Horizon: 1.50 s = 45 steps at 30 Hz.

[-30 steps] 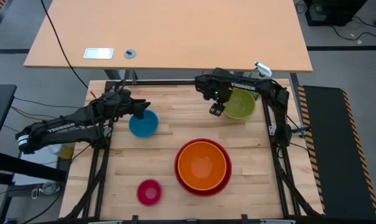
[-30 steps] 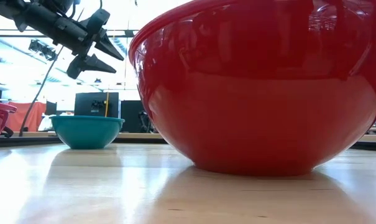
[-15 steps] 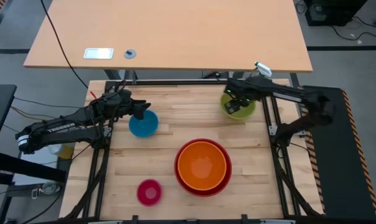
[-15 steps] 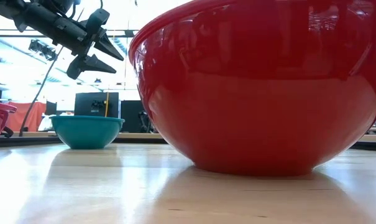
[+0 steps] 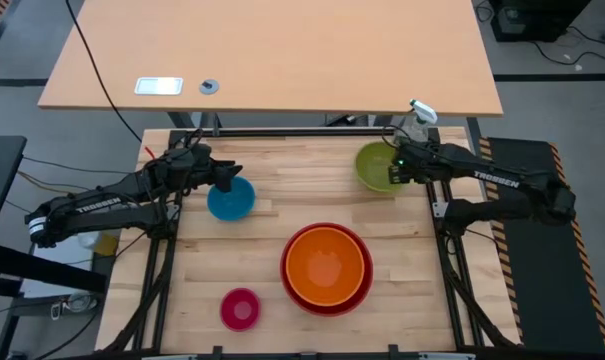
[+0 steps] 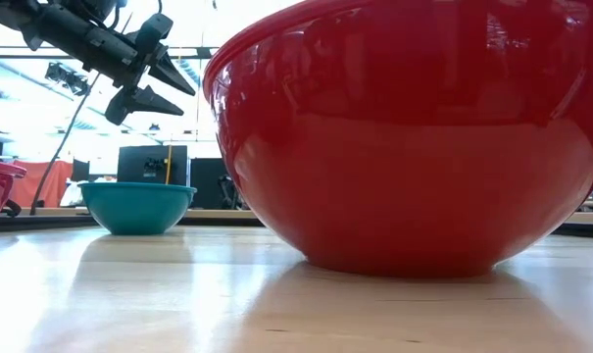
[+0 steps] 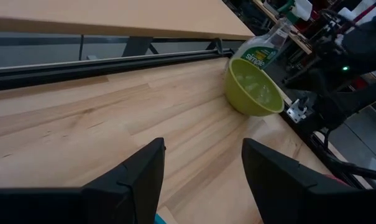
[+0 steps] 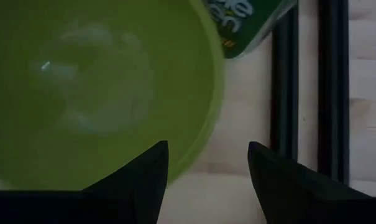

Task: Nest bowls inside each other
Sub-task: Stack the green bowl on top of the orange bowl

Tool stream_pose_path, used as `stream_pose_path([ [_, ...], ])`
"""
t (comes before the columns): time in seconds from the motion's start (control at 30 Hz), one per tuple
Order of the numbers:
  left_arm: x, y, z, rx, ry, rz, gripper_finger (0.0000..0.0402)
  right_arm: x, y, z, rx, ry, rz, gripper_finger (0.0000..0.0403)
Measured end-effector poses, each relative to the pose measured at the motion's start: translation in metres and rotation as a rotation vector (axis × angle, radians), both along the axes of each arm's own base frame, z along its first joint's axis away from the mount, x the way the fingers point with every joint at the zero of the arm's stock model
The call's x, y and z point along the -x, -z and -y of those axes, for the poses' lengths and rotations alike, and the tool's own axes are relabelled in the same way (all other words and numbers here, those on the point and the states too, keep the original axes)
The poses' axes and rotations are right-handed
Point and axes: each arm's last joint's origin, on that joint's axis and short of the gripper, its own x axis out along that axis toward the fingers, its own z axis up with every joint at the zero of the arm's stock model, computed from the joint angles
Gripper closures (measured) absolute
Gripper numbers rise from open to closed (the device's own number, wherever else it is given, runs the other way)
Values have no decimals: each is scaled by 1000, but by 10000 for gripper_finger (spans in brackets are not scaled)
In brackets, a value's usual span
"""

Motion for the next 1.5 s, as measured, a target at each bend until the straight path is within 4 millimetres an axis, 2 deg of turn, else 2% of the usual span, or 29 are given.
stream_pose_path([
  [0.23,0,0,0,0,-1,0,185,4,32,11,-13,97,76,177],
  [0.43,0,0,0,5,-11,4,185,8,48,18,4,123,119,179],
  [0.6,0,0,-1,3,-18,2,185,13,60,23,0,153,161,202],
  [1.03,0,0,-1,2,-19,2,185,13,61,26,17,165,183,316],
  [1.5,0,0,-1,5,-21,4,185,6,58,30,21,68,256,367],
])
